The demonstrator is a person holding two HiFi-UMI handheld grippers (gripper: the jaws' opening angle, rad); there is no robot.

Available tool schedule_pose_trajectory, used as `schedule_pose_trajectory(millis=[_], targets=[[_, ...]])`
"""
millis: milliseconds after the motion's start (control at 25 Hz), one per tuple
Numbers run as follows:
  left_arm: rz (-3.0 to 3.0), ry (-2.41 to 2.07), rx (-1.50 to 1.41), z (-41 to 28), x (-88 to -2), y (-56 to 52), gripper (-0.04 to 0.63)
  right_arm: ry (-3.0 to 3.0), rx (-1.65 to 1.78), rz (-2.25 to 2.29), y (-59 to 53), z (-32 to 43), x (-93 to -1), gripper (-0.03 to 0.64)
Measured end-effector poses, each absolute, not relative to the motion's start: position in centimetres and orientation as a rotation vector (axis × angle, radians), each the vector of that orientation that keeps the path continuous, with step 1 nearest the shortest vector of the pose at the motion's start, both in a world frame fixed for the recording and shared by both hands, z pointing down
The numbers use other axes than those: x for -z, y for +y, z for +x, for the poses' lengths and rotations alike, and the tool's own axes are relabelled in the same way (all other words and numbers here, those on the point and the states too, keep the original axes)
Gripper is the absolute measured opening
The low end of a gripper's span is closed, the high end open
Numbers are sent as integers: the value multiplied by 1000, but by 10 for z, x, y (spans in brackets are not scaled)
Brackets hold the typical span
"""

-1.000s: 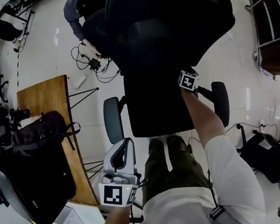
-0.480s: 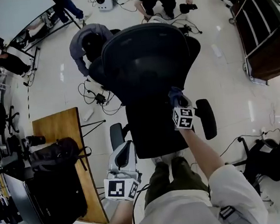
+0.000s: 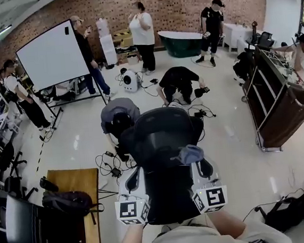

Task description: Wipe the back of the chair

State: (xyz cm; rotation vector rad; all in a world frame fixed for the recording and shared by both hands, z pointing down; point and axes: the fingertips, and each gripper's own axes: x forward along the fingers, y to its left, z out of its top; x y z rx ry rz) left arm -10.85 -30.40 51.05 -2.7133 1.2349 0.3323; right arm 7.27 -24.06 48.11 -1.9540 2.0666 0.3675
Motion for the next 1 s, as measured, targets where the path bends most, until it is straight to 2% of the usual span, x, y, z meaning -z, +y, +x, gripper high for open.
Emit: schedule_pose_trajectory(millis=[200, 800, 1000], targets=[[-2688, 1142, -360, -103, -505, -269, 52, 2035, -429, -1937, -194, 64, -469, 52], [-2783, 1065, -327, -133, -527, -215, 52, 2093, -257, -1946, -152, 24, -501, 54], [-2754, 1109, -325, -151, -524, -151, 52, 2125, -232, -1919, -86, 18, -509, 54]])
